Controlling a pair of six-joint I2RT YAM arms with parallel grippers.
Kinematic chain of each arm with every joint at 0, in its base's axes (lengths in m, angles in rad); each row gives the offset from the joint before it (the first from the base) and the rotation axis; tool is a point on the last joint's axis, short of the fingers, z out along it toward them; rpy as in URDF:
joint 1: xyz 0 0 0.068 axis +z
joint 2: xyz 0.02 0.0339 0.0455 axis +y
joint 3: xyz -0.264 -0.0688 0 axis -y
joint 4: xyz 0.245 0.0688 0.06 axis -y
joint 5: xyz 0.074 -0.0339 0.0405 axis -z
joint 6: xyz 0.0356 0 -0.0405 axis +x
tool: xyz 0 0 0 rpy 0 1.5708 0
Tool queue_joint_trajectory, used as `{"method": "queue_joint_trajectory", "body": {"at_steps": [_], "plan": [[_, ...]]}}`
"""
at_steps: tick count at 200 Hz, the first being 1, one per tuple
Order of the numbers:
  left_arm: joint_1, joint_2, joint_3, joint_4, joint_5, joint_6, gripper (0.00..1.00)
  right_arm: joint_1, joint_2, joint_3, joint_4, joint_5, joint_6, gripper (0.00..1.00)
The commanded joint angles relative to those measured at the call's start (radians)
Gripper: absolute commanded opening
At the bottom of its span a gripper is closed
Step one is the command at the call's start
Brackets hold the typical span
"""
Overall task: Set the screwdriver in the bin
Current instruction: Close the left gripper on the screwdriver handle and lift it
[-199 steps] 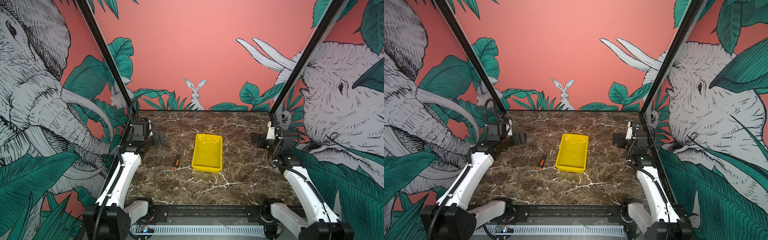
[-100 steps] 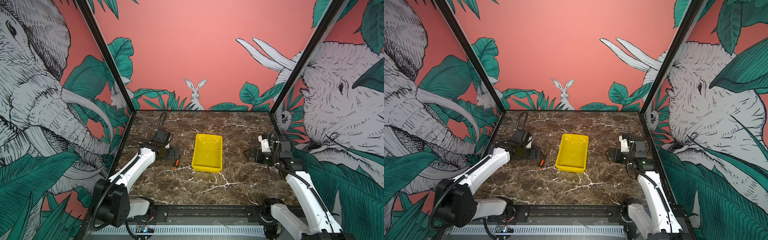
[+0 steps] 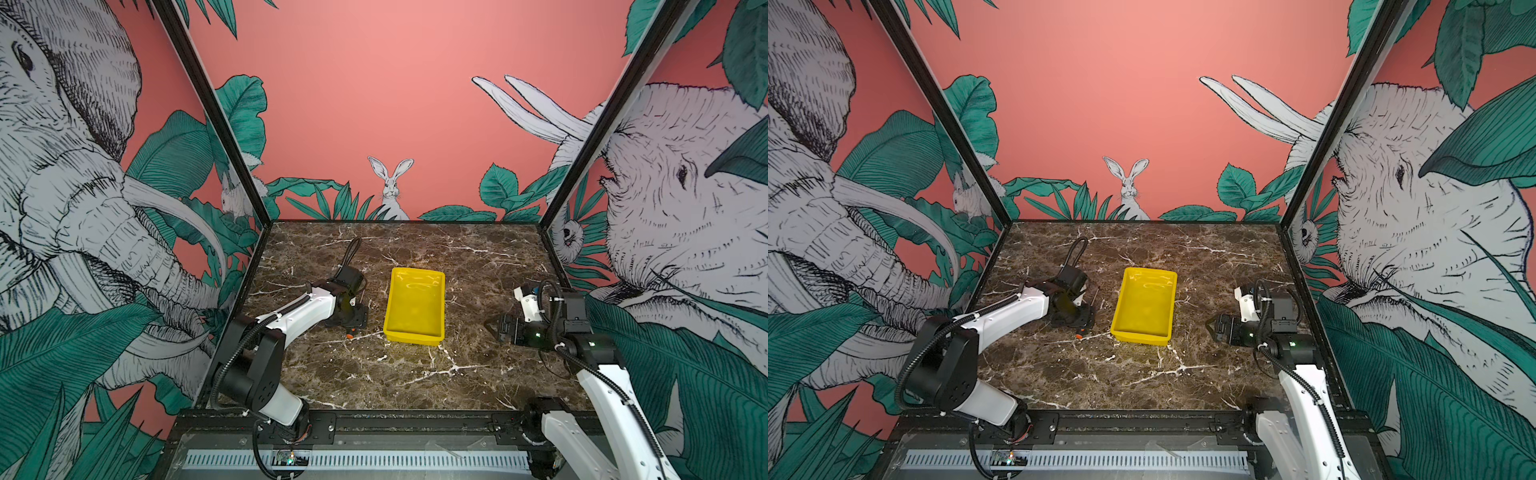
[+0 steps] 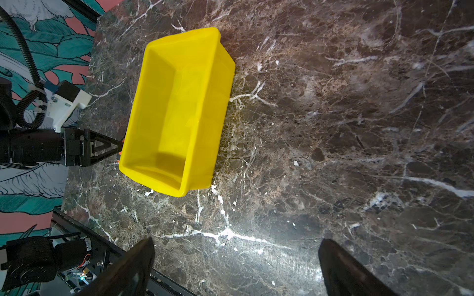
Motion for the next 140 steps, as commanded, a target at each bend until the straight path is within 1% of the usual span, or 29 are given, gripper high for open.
{"method": "queue_joint_trajectory", "body": {"at_steps": [1,33,60,74,87,115,140], "plan": [[-0.009,0.013,-0.007,0.033,-0.030,-0.021,0.75,0.002,0.007,-0.008,0.009,-0.020,0.003,0.99],[-0.010,0.040,-0.013,0.059,-0.062,-0.021,0.67,0.002,0.002,-0.012,0.014,-0.019,0.006,0.99],[-0.010,0.073,-0.007,0.069,-0.082,-0.015,0.64,0.002,0.000,-0.012,0.014,-0.011,0.007,0.99],[-0.011,0.090,-0.002,0.075,-0.089,-0.008,0.61,0.002,-0.002,-0.012,0.012,-0.004,0.009,0.99],[-0.011,0.108,0.005,0.080,-0.088,-0.001,0.58,0.002,-0.005,-0.012,0.012,-0.003,0.008,0.99],[-0.010,0.146,0.026,0.082,-0.071,0.015,0.56,0.002,-0.019,-0.015,0.015,0.011,0.014,0.99],[-0.012,0.147,0.033,0.079,-0.070,0.018,0.51,0.002,-0.032,-0.020,0.017,0.027,0.022,0.99]]}}
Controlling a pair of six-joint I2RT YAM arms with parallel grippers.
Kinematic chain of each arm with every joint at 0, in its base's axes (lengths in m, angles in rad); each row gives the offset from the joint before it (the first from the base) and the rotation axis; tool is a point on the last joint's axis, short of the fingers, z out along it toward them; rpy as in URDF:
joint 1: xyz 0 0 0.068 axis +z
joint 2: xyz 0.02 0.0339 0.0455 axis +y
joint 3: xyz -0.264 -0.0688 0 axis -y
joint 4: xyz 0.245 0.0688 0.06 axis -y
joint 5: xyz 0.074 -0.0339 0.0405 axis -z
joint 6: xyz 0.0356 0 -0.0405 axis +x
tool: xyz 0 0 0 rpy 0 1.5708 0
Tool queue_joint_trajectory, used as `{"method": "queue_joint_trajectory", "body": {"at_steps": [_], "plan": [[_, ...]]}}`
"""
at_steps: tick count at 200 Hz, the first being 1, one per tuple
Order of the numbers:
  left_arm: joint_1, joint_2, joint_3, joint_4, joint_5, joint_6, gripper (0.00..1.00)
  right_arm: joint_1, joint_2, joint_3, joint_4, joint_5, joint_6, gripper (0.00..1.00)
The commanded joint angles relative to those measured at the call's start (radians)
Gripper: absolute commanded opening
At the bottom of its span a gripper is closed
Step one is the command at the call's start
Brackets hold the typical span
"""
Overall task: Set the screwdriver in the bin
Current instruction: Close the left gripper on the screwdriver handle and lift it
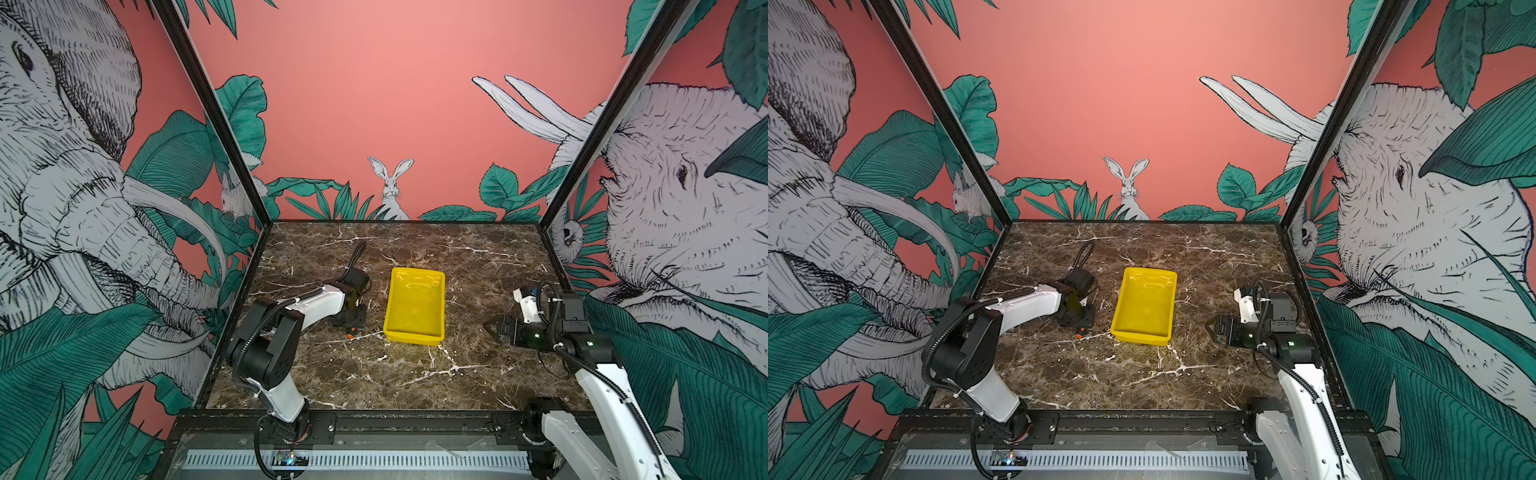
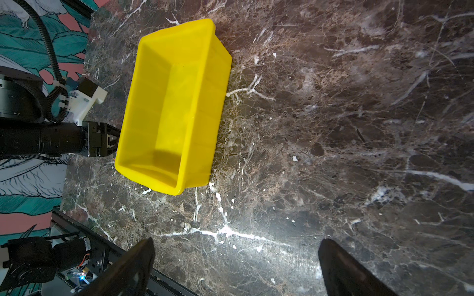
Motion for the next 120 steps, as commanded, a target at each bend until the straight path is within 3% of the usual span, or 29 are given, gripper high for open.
{"method": "queue_joint_trajectory", "body": {"at_steps": [1,55,102,120], "plan": [[-0.005,0.004,0.013,-0.006,-0.003,0.006,0.50,0.002,-0.017,-0.011,0.016,0.018,0.014,0.99],[-0.006,0.002,-0.013,0.018,0.016,-0.022,0.35,0.004,-0.024,-0.012,0.016,0.030,0.018,0.99],[-0.010,-0.042,-0.020,-0.002,0.025,-0.028,0.03,0.003,-0.033,-0.016,0.018,0.034,0.022,0.99],[-0.012,-0.080,-0.021,-0.014,0.035,-0.030,0.02,0.004,-0.030,-0.014,0.016,0.031,0.022,0.99]]}}
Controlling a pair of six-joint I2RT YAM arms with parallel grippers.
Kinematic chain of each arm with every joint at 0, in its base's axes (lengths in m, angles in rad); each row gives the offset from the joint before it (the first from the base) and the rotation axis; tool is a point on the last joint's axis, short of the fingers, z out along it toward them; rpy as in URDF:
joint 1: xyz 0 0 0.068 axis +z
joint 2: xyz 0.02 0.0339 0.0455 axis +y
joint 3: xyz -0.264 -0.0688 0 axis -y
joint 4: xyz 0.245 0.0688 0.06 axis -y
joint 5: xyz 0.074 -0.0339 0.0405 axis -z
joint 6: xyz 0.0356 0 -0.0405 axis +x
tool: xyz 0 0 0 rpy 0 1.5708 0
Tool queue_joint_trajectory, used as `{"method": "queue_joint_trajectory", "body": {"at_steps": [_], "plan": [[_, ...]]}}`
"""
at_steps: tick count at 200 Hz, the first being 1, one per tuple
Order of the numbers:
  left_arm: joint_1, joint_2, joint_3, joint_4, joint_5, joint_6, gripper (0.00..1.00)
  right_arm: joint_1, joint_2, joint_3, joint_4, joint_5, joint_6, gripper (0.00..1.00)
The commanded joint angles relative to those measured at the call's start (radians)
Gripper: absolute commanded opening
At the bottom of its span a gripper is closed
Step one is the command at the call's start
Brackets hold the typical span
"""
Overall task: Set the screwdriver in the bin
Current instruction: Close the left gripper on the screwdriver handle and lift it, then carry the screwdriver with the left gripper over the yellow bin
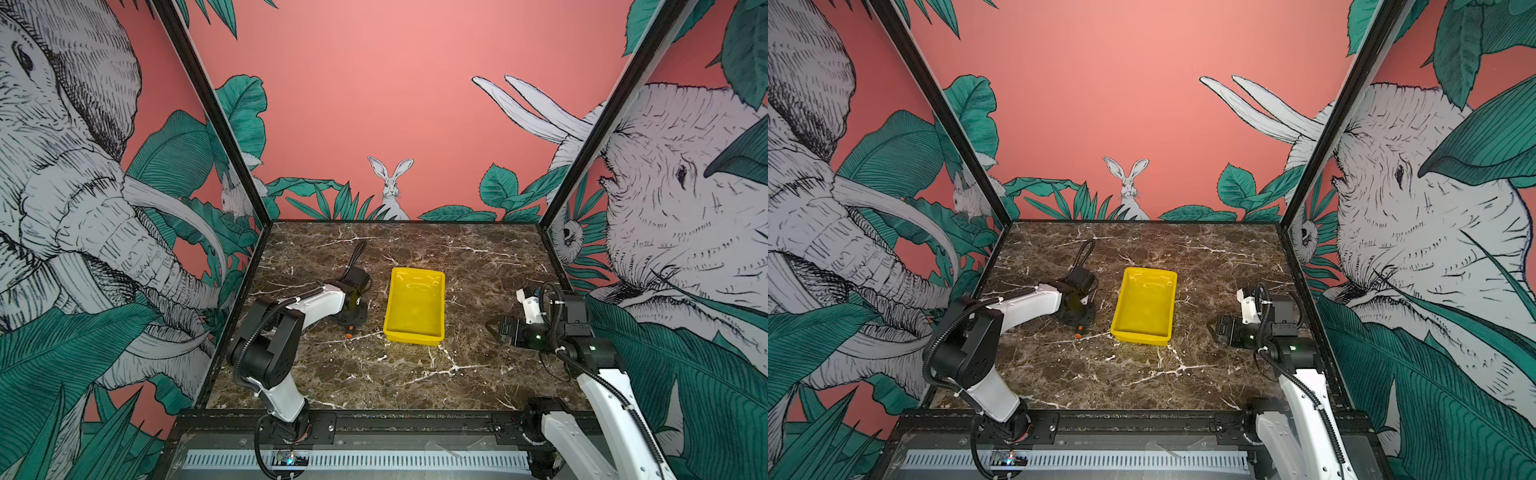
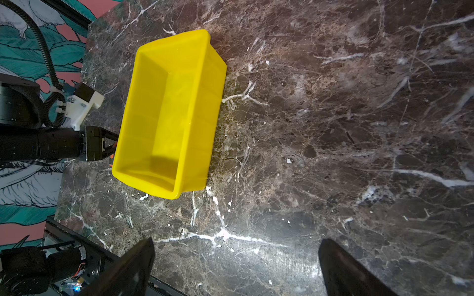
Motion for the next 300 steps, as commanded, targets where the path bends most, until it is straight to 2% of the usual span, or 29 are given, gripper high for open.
{"method": "queue_joint_trajectory", "body": {"at_steps": [1,53,92,124,161,168,199,241,300], "plan": [[-0.008,-0.077,-0.020,-0.035,0.023,-0.016,0.02,0.004,-0.004,-0.007,0.015,0.004,0.003,0.99],[-0.010,-0.224,-0.005,-0.116,0.010,-0.031,0.00,0.004,-0.004,-0.010,0.017,-0.006,0.004,0.99],[-0.017,-0.312,0.061,-0.182,0.028,-0.028,0.00,0.003,-0.004,-0.010,0.017,-0.007,0.003,0.99],[-0.086,-0.324,0.163,-0.212,0.041,-0.023,0.00,0.004,-0.007,-0.012,0.019,-0.002,0.005,0.99],[-0.213,-0.240,0.272,-0.193,0.015,-0.060,0.00,0.004,-0.023,-0.009,0.012,-0.011,0.009,0.99],[-0.259,-0.214,0.284,-0.172,0.017,-0.065,0.00,0.005,-0.026,-0.008,0.011,-0.010,0.010,0.99],[-0.324,-0.057,0.380,-0.130,0.030,-0.027,0.00,0.005,-0.016,-0.008,0.009,-0.005,0.010,0.99],[-0.338,0.097,0.442,-0.100,0.057,0.011,0.00,0.007,-0.014,-0.007,0.007,0.007,0.012,0.99],[-0.339,0.191,0.433,-0.070,0.071,0.016,0.00,0.008,0.008,-0.010,0.011,0.016,0.011,0.99]]}}
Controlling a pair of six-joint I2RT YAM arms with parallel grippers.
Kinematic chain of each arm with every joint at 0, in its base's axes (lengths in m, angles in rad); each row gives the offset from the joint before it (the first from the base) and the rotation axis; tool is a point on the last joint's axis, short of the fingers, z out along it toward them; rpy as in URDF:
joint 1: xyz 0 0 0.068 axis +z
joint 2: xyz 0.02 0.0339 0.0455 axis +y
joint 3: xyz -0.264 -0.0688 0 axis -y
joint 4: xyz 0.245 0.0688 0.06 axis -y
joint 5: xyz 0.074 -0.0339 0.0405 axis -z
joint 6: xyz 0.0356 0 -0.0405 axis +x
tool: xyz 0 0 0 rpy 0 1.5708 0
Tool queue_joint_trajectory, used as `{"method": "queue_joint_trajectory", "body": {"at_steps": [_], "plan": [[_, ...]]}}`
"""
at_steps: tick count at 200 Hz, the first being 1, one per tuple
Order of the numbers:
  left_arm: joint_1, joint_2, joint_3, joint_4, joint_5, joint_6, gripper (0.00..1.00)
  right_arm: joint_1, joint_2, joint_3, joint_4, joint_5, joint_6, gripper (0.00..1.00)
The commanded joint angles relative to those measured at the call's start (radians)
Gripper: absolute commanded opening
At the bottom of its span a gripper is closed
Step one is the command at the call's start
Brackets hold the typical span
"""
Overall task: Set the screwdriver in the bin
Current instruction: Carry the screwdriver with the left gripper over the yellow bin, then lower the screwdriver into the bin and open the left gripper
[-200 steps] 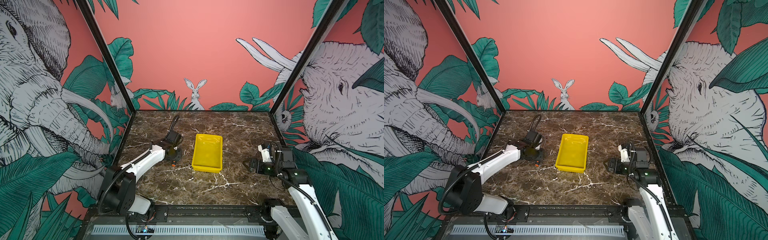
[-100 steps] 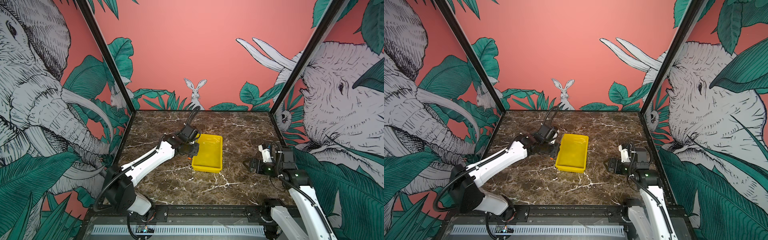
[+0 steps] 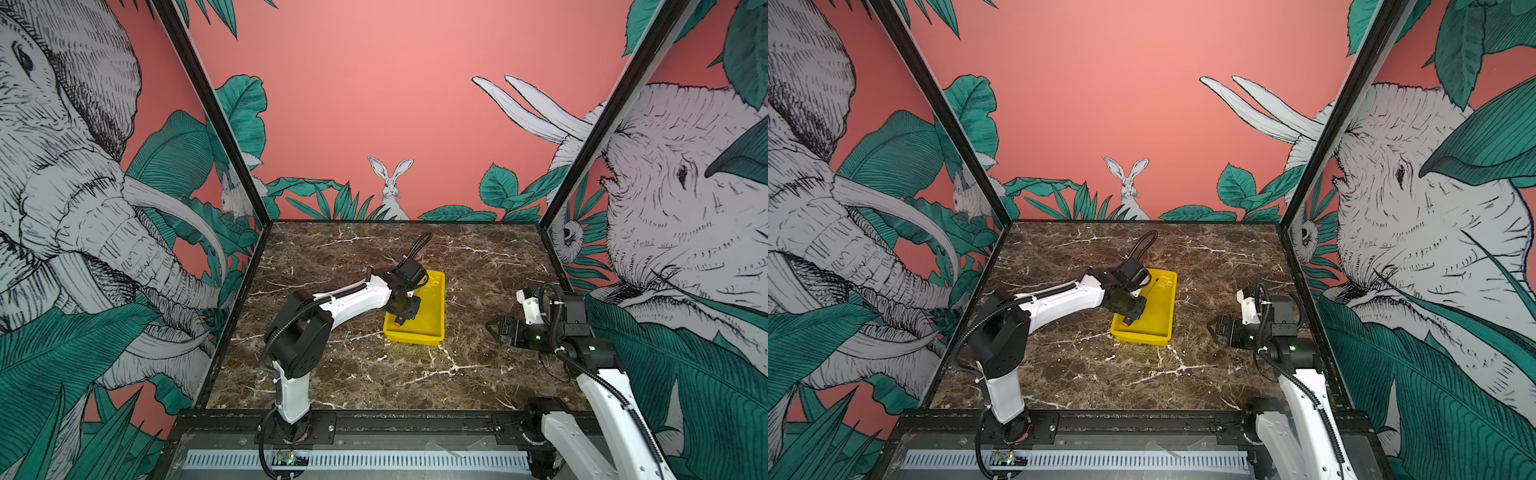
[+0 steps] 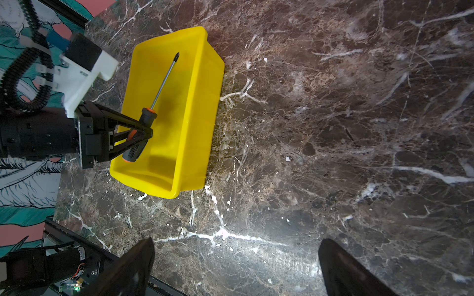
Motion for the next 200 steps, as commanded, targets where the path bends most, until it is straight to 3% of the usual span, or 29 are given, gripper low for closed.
{"method": "queue_joint_trajectory", "body": {"at_steps": [1,99,172,200], "plan": [[-0.003,0.003,0.023,0.025,0.015,0.003,0.00,0.007,0.005,-0.007,0.011,0.012,0.008,0.99],[-0.014,0.098,0.056,0.070,0.052,-0.026,0.07,0.007,0.001,-0.007,0.012,0.017,0.007,0.99],[-0.016,0.117,0.070,0.052,0.038,-0.025,0.36,0.007,0.009,-0.008,0.014,0.017,0.008,0.99],[-0.017,0.113,0.070,0.050,0.041,-0.023,0.41,0.006,0.010,-0.008,0.015,0.015,0.007,0.99]]}}
